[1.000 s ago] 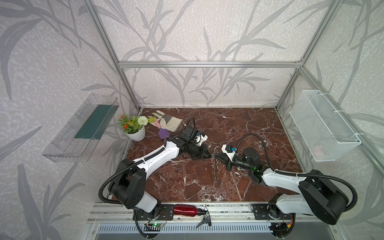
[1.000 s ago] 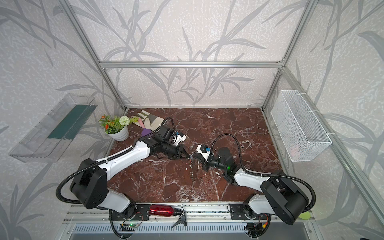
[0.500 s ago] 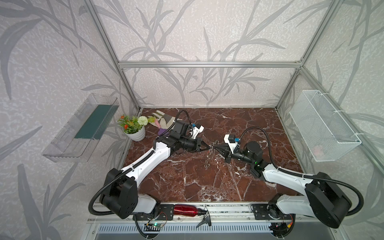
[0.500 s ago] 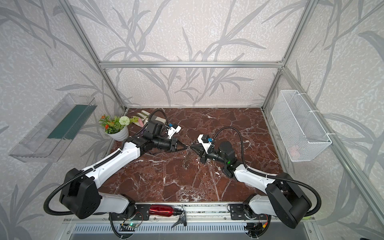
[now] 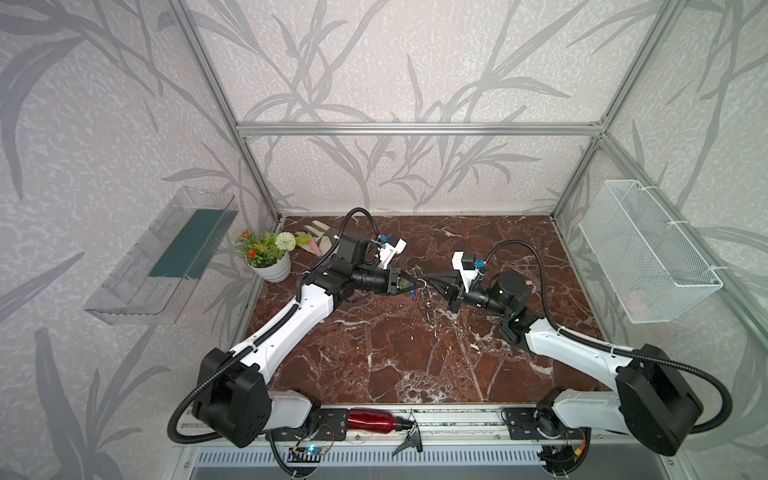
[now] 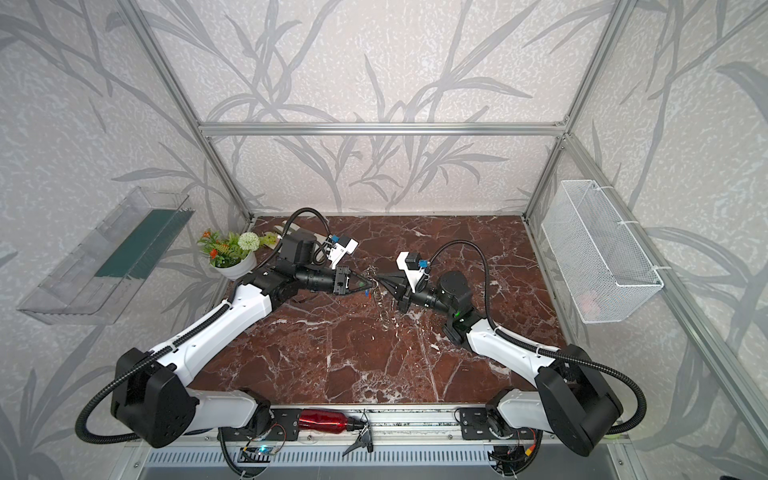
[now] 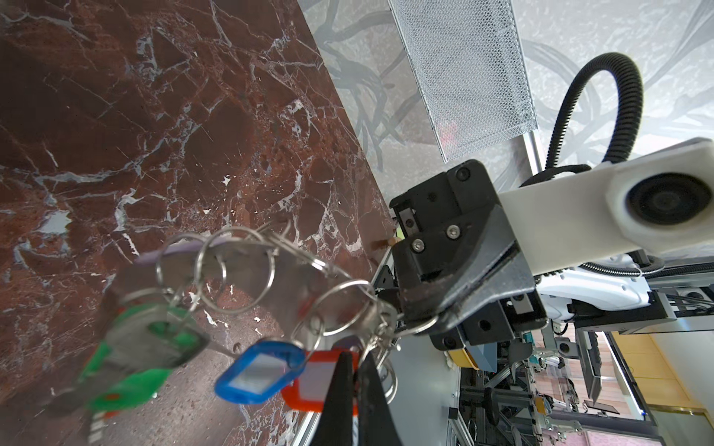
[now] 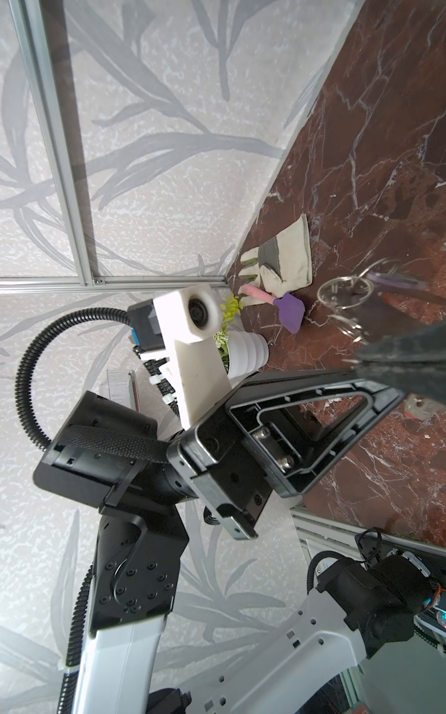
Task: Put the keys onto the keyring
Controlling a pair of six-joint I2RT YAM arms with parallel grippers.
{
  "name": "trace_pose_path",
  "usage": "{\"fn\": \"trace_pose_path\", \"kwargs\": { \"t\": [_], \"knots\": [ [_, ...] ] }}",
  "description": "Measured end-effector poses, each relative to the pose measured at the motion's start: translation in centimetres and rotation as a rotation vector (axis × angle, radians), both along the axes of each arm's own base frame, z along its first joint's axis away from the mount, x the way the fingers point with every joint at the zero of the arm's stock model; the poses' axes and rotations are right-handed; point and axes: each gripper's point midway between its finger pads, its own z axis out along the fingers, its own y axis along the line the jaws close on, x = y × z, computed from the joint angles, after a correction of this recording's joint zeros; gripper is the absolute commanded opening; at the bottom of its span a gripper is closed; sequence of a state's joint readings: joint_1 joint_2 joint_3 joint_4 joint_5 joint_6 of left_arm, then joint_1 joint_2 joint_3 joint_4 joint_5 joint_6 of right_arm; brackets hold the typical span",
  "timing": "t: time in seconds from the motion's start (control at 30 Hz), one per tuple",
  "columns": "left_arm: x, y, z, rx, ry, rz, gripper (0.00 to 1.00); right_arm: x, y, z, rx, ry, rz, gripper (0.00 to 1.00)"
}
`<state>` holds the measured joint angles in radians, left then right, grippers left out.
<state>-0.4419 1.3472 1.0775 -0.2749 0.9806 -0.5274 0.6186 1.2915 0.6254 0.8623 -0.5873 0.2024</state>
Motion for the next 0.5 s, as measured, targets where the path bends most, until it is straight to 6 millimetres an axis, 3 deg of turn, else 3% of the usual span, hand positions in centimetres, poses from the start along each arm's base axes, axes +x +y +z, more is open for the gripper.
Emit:
{"fn": "trace_pose_path", "kwargs": {
  "t": [0.33, 0.5],
  "knots": [
    [0.5, -0.2, -0.4, 0.004, 0.014, 0.017, 0.27, -0.8, 0.5, 1.3, 0.036, -0.012, 0.043, 0.00],
    [1.0, 1.8, -0.6, 0.005, 0.013, 0.088, 0.45, -0.9, 0.6, 1.5, 0.042, -0.019, 0.047, 0.00]
  ]
}}
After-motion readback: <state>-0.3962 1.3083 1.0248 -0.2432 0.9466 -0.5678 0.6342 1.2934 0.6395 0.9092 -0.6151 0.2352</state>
